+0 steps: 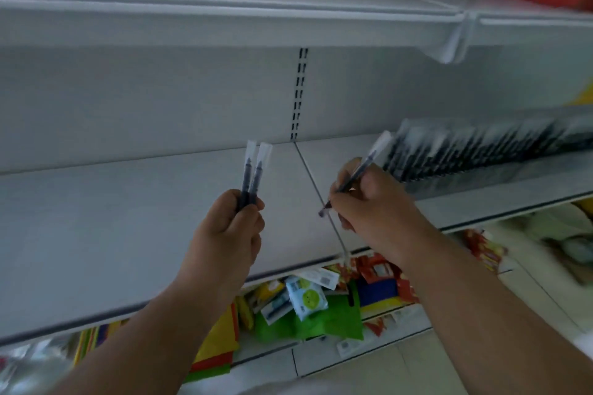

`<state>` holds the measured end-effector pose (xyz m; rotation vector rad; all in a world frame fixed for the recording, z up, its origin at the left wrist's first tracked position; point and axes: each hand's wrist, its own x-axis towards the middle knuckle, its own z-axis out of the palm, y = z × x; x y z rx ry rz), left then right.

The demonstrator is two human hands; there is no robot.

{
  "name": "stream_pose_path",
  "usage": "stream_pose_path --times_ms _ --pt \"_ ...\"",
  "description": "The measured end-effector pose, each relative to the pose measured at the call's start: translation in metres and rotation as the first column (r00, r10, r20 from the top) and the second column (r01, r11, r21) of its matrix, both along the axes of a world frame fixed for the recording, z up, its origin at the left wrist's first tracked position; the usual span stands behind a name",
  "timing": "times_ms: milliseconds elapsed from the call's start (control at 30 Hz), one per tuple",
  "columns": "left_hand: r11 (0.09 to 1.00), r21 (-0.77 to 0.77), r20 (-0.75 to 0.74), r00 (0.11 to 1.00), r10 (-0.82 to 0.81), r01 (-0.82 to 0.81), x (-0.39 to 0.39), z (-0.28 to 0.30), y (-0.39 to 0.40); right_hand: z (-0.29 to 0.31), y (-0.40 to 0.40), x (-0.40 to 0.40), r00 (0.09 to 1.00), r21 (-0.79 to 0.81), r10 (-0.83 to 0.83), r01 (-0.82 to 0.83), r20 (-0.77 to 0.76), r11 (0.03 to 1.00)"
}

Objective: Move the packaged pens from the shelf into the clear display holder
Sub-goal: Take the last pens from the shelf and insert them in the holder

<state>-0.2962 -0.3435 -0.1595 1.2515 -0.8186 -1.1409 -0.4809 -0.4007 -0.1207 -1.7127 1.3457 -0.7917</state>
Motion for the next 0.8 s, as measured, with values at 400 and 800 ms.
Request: stream_pose_path --times_ms 400,800 --pt "0.958 -0.014 0.082 0.955 -0.284 0.286 -0.256 -0.015 0.000 0.017 0.073 -0.272 0.911 -0.257 -0.398 0.412 0.104 0.874" --pt "0.943 -0.010 0.174 0.929 -0.326 0.332 -0.431 -0.011 -0.021 0.016 0.059 -0.439 0.883 -0.296 -0.444 0.469 0.151 0.832"
